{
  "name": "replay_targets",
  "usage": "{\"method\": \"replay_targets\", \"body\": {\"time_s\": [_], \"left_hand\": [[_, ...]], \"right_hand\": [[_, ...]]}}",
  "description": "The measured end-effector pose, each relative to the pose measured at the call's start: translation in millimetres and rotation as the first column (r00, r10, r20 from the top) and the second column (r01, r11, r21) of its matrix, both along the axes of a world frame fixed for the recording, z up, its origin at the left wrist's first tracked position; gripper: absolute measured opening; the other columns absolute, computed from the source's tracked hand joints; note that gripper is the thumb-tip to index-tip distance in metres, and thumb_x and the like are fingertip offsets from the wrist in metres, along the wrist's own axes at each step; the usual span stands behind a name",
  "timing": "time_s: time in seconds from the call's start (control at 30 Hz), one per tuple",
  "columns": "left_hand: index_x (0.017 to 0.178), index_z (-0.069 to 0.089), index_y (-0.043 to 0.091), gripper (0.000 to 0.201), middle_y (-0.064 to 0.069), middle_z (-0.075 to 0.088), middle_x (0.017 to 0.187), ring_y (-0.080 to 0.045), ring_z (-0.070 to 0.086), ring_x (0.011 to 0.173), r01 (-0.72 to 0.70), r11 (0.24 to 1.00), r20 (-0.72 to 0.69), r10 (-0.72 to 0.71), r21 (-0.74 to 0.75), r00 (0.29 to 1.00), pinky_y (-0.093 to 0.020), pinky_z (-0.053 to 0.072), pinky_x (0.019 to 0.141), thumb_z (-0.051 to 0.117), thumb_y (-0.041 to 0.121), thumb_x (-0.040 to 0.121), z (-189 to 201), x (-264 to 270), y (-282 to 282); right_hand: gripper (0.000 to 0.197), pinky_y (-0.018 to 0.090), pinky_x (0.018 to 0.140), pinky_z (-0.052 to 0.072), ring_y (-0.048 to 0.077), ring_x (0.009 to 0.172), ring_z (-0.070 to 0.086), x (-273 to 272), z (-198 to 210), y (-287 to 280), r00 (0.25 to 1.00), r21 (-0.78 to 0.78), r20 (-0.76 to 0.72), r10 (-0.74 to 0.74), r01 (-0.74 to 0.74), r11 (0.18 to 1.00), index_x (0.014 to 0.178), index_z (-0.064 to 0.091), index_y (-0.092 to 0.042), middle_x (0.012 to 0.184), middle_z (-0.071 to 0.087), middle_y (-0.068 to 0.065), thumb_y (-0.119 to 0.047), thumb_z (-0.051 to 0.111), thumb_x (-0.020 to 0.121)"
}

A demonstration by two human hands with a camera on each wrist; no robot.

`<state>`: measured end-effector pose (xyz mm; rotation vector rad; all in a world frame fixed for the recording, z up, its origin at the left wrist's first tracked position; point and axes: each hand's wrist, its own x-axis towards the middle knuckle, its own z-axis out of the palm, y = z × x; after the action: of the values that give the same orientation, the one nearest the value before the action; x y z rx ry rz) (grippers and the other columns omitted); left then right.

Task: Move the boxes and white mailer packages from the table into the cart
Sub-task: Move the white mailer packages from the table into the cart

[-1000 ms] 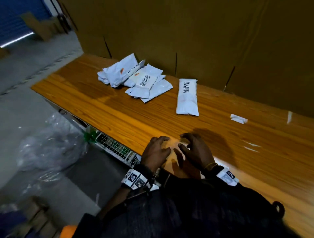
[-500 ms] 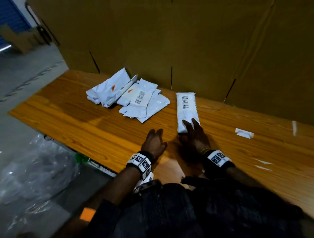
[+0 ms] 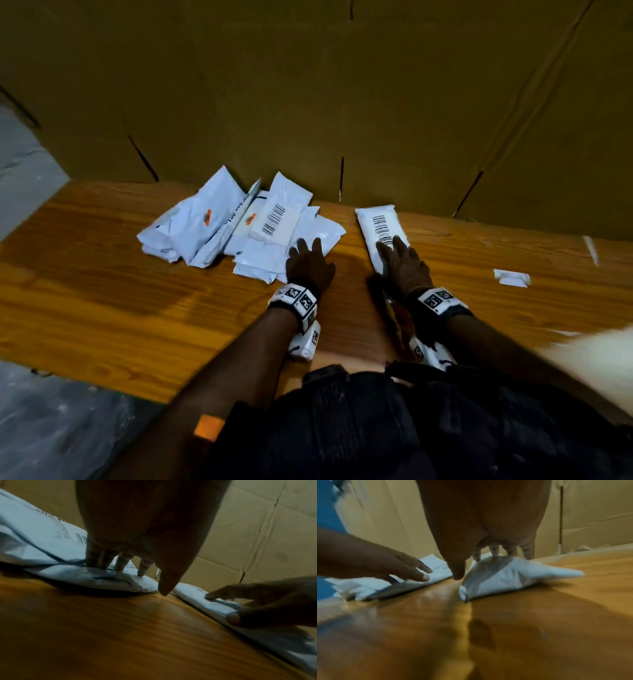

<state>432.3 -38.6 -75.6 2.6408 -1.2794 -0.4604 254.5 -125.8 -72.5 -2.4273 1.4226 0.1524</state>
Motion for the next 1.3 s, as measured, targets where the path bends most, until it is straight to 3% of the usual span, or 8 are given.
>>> {"method": "replay_targets", "body": {"time_s": [0.13, 0.23, 0.37, 0.53, 0.73, 0.97, 1.07, 1.3], "left_hand": [[0.153, 0.012, 0.035, 0.074, -0.021, 0.002, 0.16, -0.045, 0.006, 0.145, -0.007, 0.995, -0.034, 0.01, 0.096, 0.999, -0.055, 0.011, 0.116, 0.05, 0.051, 0.092, -5, 21, -10], [0.152, 0.011, 0.041, 0.075, -0.025, 0.012, 0.156, -0.045, 0.018, 0.142, 0.028, 0.994, 0.004, -0.029, 0.108, 1.0, -0.054, 0.02, 0.113, 0.049, 0.059, 0.09, -4, 31, -11], [0.148, 0.02, 0.042, 0.075, -0.024, 0.021, 0.151, -0.046, 0.022, 0.138, 0.099, 0.99, 0.024, -0.102, 0.097, 0.994, -0.058, 0.025, 0.11, 0.052, 0.065, 0.083, -4, 18, -4], [0.148, 0.02, 0.038, 0.082, -0.023, 0.006, 0.157, -0.049, 0.016, 0.14, 0.145, 0.987, -0.107, -0.137, 0.07, 0.985, -0.062, 0.024, 0.11, 0.057, 0.067, 0.08, -9, -15, 8], [0.142, 0.03, 0.029, 0.08, -0.024, 0.025, 0.146, -0.043, 0.033, 0.131, 0.174, 0.984, -0.094, -0.169, 0.042, 0.981, -0.054, 0.036, 0.103, 0.067, 0.057, 0.076, -10, -16, 9], [0.152, 0.006, 0.04, 0.088, -0.027, 0.001, 0.157, -0.046, 0.012, 0.142, 0.263, 0.964, -0.055, -0.261, 0.035, 0.964, -0.062, 0.023, 0.107, 0.059, 0.057, 0.084, -21, -47, 25], [0.151, 0.008, 0.042, 0.085, -0.024, 0.0, 0.158, -0.044, 0.009, 0.143, 0.282, 0.959, -0.076, -0.279, 0.035, 0.957, -0.06, 0.02, 0.109, 0.059, 0.054, 0.085, -21, -58, 30], [0.147, 0.022, 0.048, 0.078, -0.014, 0.022, 0.15, -0.039, 0.028, 0.132, 0.342, 0.938, -0.134, -0.346, -0.05, 0.929, -0.048, 0.03, 0.107, 0.062, 0.051, 0.079, -10, -96, 47]], "right_hand": [[0.067, 0.053, 0.106, 0.033, 0.035, 0.131, 0.036, -5, -7, 26, 0.997, -0.15, -0.026, -0.07, 0.065, 0.986, 0.141, 0.036, -0.036, 0.151, 0.029, 0.006, -0.055, 0.06, 0.081], [0.066, 0.051, 0.101, 0.036, 0.035, 0.119, 0.046, -2, -8, 43, 0.99, -0.244, -0.031, -0.137, 0.125, 0.962, 0.135, 0.041, -0.034, 0.136, 0.044, 0.007, -0.063, 0.057, 0.078], [0.082, 0.051, 0.101, 0.035, 0.037, 0.122, 0.043, 1, 2, 40, 0.964, -0.204, 0.003, -0.265, 0.26, 0.944, 0.145, 0.026, -0.033, 0.137, 0.04, 0.016, -0.069, 0.057, 0.078], [0.094, 0.057, 0.106, 0.033, 0.039, 0.142, 0.018, 6, -2, 28, 0.974, 0.021, -0.01, -0.226, 0.226, 0.974, 0.15, 0.006, -0.047, 0.161, -0.001, 0.012, -0.067, 0.062, 0.078], [0.072, 0.049, 0.09, 0.04, 0.039, 0.113, 0.046, 5, 0, 59, 0.938, -0.118, -0.043, -0.344, 0.337, 0.934, 0.136, 0.035, -0.031, 0.133, 0.036, 0.018, -0.059, 0.064, 0.076], [0.091, 0.056, 0.102, 0.038, 0.042, 0.14, 0.019, -17, -11, 71, 0.93, -0.004, 0.034, -0.365, 0.365, 0.931, 0.15, 0.011, -0.046, 0.16, -0.003, 0.013, -0.048, 0.066, 0.078], [0.085, 0.049, 0.092, 0.043, 0.039, 0.126, 0.037, -31, -7, 72, 0.939, -0.018, -0.006, -0.344, 0.344, 0.939, 0.148, 0.019, -0.045, 0.153, 0.016, 0.014, -0.046, 0.066, 0.078], [0.092, 0.046, 0.089, 0.047, 0.039, 0.118, 0.039, -87, -7, 106, 0.881, 0.036, 0.138, -0.452, 0.451, 0.892, 0.151, 0.017, -0.038, 0.135, 0.032, 0.015, -0.045, 0.069, 0.076]]}}
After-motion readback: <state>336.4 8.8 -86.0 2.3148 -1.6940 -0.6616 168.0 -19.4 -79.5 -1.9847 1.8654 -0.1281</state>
